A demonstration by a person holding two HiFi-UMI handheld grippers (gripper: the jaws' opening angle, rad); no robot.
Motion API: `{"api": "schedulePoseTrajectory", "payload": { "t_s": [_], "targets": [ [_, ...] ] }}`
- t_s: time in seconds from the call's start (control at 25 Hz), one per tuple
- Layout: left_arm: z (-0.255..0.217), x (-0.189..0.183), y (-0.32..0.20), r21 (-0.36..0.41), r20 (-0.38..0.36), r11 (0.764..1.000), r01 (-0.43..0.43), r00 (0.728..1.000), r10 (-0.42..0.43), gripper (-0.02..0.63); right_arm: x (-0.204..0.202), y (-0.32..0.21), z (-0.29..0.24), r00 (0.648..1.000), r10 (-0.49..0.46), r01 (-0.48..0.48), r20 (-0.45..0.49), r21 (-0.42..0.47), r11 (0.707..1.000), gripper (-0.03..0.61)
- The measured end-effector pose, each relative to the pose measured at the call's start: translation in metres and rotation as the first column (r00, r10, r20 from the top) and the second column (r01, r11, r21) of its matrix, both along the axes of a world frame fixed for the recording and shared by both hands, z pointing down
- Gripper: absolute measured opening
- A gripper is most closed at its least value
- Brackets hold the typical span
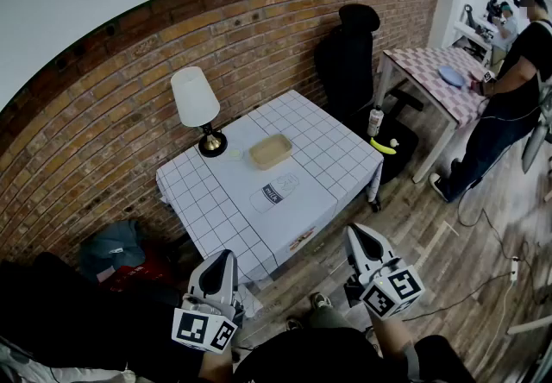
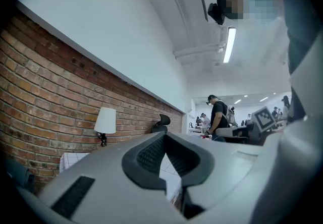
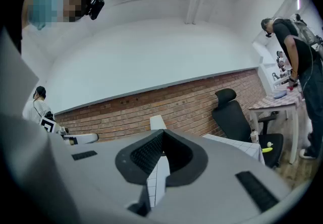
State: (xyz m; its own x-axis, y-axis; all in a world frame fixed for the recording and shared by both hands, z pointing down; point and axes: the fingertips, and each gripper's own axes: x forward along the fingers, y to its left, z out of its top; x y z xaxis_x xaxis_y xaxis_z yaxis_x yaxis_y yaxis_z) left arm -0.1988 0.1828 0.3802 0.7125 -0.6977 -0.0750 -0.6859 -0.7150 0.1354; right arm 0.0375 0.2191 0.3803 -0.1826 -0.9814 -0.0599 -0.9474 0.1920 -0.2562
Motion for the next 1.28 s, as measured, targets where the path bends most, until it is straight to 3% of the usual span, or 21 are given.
{"api": "schedulePoseTrajectory", "payload": {
  "t_s": [0.44,0.76,1.28],
  "targets": [
    [0.014,0.008,-0.018,-0.044,-0.013,0.999,0.022,1.0,-0.023,0.011,0.017,-0.02,0.011,0.997,-0.001,0.001,0.082,0.0,1.0,0.005],
    [0.013,0.04,-0.053,-0.045,0.013,0.998,0.051,0.999,-0.051,0.011,0.047,-0.06,0.02,0.997,-0.035,0.038,0.066,-0.049,0.998,0.005],
    [0.019,0.1,-0.098,-0.055,0.015,0.991,0.123,0.992,-0.122,0.011,0.109,-0.124,0.024,0.987,-0.125,0.129,0.102,-0.035,0.991,0.005]
  ]
}}
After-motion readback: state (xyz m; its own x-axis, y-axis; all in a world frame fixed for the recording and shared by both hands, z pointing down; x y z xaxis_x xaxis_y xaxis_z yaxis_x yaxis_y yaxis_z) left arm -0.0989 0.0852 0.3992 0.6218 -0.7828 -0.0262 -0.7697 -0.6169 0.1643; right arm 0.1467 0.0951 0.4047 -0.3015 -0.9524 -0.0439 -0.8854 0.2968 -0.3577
